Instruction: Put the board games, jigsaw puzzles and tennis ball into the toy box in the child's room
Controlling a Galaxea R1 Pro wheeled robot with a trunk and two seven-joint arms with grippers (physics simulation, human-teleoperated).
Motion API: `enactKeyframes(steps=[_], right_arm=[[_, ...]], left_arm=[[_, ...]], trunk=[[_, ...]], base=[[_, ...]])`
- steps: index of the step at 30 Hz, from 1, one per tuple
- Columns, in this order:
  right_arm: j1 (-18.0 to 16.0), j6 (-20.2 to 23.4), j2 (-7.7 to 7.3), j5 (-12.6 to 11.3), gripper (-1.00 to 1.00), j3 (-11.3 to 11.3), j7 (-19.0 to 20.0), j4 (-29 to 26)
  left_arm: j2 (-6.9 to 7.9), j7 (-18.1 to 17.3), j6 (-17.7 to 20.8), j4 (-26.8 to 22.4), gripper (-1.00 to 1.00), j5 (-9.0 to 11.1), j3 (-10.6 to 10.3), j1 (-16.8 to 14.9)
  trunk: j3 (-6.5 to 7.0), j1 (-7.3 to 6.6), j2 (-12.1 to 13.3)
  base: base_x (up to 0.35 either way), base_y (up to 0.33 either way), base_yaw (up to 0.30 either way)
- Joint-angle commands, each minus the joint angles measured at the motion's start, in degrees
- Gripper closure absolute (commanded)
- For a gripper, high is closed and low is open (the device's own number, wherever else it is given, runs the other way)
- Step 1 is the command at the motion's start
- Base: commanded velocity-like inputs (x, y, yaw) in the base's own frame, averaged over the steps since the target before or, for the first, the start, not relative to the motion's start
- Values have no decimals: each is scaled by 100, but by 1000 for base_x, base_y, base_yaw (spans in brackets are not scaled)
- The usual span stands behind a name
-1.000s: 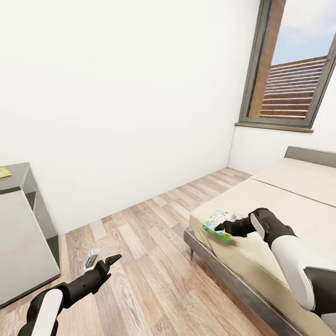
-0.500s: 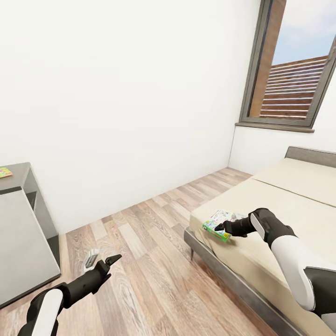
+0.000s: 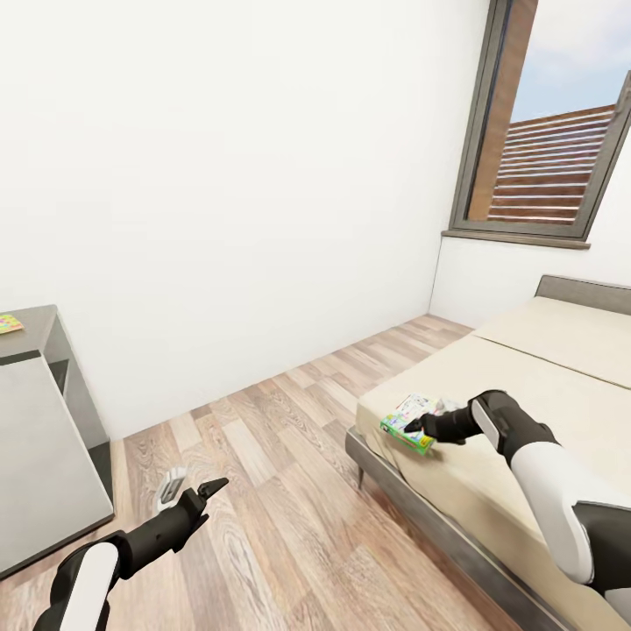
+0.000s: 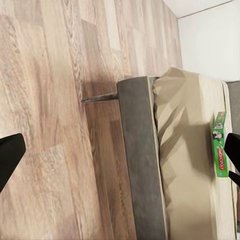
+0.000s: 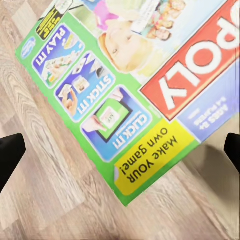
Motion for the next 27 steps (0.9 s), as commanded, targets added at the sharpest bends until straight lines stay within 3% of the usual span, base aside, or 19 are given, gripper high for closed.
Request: enactKeyframes(steps=[1, 5, 9, 13, 16, 17, 23, 27], right_arm=[[-1, 35, -13, 6, -100, -30, 14, -42], [11, 46, -86, 10, -100, -34, 20, -233], [99, 60, -340, -53, -100, -50, 34, -609], [236, 61, -566, -279, -100, -119, 71, -1019], [336, 53, -652, -381, -100, -168, 79, -1243], [606, 38, -878, -512, -100, -465, 92, -1927], [754, 22, -944, -543, -100, -775, 94, -2348], [898, 3, -982, -559, -100, -1060, 102, -2766]], left_arm=[[-7, -54, 35, -1, -100, -51, 18, -6], [-7, -23, 33, 1, -100, -59, 7, -23], [6, 18, 18, 66, -100, -98, -67, -71], [32, 32, -40, 467, -100, -260, -150, -251], [40, 31, -108, 856, -100, -336, -174, -404], [58, -62, -472, 1996, -100, -416, -213, -869], [58, -238, -836, 2391, -100, -428, -270, -1077], [53, -572, -1179, 2651, -100, -425, -356, -1209]], trunk=[[-6, -1, -2], [-6, -1, -2], [-6, -1, -2], [-6, -1, -2], [-6, -1, -2], [-6, -1, -2], [-6, -1, -2], [-6, -1, -2]], base=[[0, 0, 0], [0, 0, 0], [0, 0, 0], [0, 0, 0], [0, 0, 0], [0, 0, 0], [0, 0, 0], [0, 0, 0]])
